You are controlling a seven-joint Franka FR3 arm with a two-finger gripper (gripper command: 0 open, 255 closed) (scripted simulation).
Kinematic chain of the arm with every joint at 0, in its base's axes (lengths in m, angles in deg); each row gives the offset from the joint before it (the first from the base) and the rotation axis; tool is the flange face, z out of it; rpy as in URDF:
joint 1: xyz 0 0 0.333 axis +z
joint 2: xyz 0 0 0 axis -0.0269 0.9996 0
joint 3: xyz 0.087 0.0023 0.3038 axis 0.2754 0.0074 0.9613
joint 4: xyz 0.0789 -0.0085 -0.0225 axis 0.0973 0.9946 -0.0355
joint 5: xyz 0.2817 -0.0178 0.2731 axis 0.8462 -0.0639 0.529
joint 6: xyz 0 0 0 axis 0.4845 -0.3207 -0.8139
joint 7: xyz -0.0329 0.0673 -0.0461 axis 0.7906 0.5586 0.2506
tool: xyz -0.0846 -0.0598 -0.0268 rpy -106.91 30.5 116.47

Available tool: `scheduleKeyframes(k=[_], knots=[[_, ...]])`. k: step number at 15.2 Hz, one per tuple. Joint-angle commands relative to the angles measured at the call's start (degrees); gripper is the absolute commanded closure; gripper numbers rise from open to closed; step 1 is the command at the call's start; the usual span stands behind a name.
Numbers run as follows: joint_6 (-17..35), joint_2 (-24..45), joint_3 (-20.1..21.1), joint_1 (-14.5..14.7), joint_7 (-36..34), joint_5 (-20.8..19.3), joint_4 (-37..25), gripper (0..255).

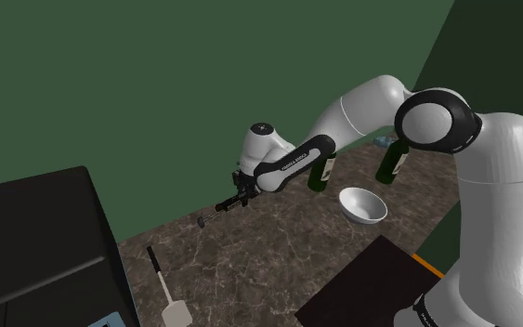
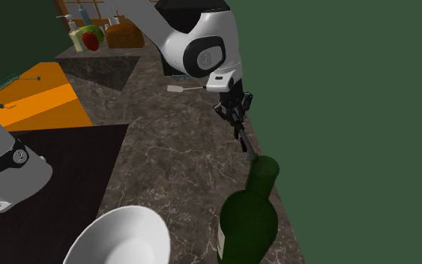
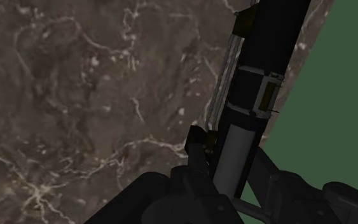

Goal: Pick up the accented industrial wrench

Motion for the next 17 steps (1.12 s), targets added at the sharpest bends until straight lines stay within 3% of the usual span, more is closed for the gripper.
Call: scheduleKeyframes(k=[1,17], knots=[[-0.56,-0.51,0.26,-0.17,0.26,0.29,0.09,255],[-8.21,-7.9,3.3,-2.28,3.82,4.46,-0.35,255]])
